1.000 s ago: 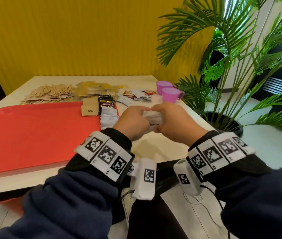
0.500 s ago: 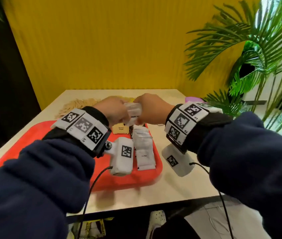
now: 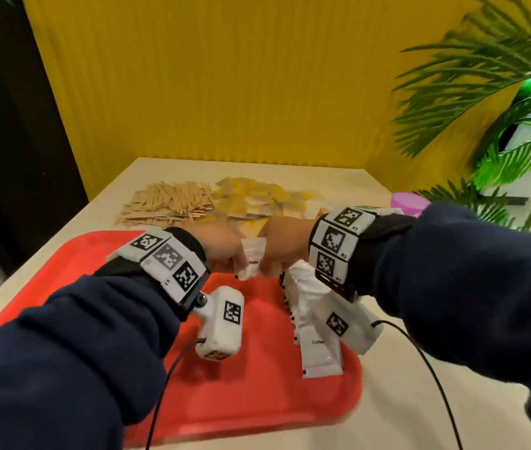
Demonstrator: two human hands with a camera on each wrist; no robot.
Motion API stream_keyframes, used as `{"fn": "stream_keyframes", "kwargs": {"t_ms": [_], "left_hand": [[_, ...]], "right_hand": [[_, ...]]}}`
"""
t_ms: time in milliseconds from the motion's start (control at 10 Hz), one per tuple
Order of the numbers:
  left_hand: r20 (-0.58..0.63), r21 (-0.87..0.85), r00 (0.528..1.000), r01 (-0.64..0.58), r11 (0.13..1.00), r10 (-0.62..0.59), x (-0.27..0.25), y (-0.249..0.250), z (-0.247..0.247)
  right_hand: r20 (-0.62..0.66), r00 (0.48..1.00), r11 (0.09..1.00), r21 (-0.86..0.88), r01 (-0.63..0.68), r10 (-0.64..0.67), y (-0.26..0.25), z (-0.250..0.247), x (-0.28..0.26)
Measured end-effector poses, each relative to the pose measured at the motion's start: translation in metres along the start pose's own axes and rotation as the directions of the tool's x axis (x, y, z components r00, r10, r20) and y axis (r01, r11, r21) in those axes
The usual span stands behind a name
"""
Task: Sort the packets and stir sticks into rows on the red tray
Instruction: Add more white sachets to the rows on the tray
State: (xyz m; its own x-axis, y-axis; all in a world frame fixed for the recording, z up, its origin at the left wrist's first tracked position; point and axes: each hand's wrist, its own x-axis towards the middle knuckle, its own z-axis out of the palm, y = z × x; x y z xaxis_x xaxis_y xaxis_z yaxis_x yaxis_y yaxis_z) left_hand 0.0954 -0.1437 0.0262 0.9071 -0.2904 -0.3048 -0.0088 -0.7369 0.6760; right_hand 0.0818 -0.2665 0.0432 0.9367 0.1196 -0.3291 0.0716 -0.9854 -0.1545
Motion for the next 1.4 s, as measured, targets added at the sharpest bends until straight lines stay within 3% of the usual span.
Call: {"fn": "stream_keyframes", "kwargs": {"t_ms": [200, 300, 400, 600, 700, 800, 900, 1000, 1100, 1200, 1300, 1400], "left_hand": [[0.013, 0.225, 1.000, -0.010, 0.974, 0.007, 0.004, -0.004, 0.006], [0.057, 0.221, 0.998, -0.034, 0.975, 0.022, 0.007, -0.006, 0.009], [0.043, 0.228, 0.999, -0.040, 0.973, 0.031, 0.008, -0.008, 0.012], [-0.047, 0.156, 0.999, 0.023, 0.987, -0.016, 0.007, -0.012, 0.012], [-0.046, 0.147, 0.996, 0.080, 0.986, -0.074, 0.002, -0.013, 0.007], [-0.040, 0.185, 0.993, 0.120, 0.975, -0.115, 0.001, -0.017, 0.005], [-0.030, 0.240, 0.993, 0.120, 0.963, -0.116, 0.000, -0.019, 0.007], [-0.010, 0.247, 0.994, 0.106, 0.963, -0.107, 0.002, -0.018, 0.009], [0.039, 0.308, 0.995, 0.078, 0.948, -0.094, 0.003, -0.013, 0.010], [0.052, 0.393, 0.996, 0.049, 0.918, -0.075, 0.004, -0.014, 0.012], [0.111, 0.393, 0.990, 0.042, 0.919, -0.093, 0.006, -0.017, 0.013], [0.165, 0.373, 0.979, 0.051, 0.926, -0.120, 0.008, -0.018, 0.014]], "right_hand": [[0.096, 0.994, 0.998, -0.022, 0.062, -0.059, 0.000, 0.007, 0.020], [0.104, 0.990, 0.992, -0.079, 0.102, -0.093, -0.003, 0.008, 0.020], [0.060, 0.993, 0.989, -0.099, 0.109, -0.103, -0.003, 0.009, 0.021], [0.025, 0.993, 0.941, -0.318, 0.114, -0.112, -0.006, -0.001, 0.012], [-0.096, 0.987, 0.949, -0.299, 0.096, -0.130, 0.001, -0.010, 0.010], [-0.121, 0.977, 0.973, -0.169, 0.155, -0.177, 0.007, -0.017, 0.000], [0.035, 0.964, 0.963, -0.059, 0.264, -0.262, 0.009, -0.016, -0.013], [0.241, 0.918, 0.923, -0.148, 0.356, -0.315, 0.003, -0.004, -0.026], [0.341, 0.882, 0.836, -0.333, 0.436, -0.324, -0.006, 0.010, -0.034], [0.356, 0.878, 0.732, -0.495, 0.467, -0.319, -0.010, 0.019, -0.033], [0.367, 0.876, 0.702, -0.532, 0.473, -0.313, -0.009, 0.021, -0.028], [0.369, 0.880, 0.744, -0.488, 0.457, -0.298, -0.007, 0.019, -0.027]]}}
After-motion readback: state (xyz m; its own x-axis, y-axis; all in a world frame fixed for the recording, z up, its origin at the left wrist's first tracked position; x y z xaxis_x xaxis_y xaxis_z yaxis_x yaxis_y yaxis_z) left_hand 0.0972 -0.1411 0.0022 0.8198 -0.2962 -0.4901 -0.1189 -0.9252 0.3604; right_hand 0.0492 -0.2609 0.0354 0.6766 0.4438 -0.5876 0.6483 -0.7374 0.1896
